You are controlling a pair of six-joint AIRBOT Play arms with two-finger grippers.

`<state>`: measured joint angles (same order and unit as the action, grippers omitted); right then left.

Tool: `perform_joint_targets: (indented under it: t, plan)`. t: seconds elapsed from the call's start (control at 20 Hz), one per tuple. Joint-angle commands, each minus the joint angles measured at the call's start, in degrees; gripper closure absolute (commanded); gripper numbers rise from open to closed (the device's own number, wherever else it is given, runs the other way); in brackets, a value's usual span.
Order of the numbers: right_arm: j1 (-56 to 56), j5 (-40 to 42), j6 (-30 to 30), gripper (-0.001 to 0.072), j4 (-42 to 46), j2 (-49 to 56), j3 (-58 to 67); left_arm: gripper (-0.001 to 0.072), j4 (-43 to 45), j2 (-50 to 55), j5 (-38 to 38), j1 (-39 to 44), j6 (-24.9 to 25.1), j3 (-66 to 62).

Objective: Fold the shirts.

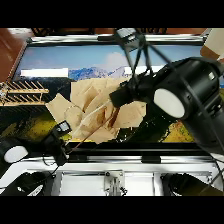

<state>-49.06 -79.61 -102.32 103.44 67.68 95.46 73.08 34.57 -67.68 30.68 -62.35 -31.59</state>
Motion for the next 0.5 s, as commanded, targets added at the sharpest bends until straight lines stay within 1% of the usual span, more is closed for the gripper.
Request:
perform_joint_targets:
  t: [0.0, 0.1, 0.2, 0.3, 0.45]
  plan:
    - [-4.74, 1.81, 3.28, 0.0639, -0.35, -0.04, 0.07, 0.0663, -0.66, 8.04, 9.79, 4.39, 0.37, -1.22]
    - [-6.99, 1.64, 3.72, 0.0639, -0.52, -0.04, 0.07, 0.0663, -0.61, 10.34, 12.39, 6.6, 1.68, -2.97]
    - [-8.72, -0.22, 3.69, 0.0639, -0.5, -0.04, 0.07, 0.0663, -0.15, 11.17, 13.38, 6.32, 1.6, -4.79]
    - [-10.19, -2.91, 3.67, 0.0639, -0.11, -0.04, 0.07, 0.0663, 0.61, 11.13, 13.35, 3.69, 0.07, -6.29]
    - [-10.75, -7.34, 2.62, 0.0639, 1.46, -0.04, 0.07, 0.0662, 0.59, 11.06, 10.75, -0.92, 0.5, -7.41]
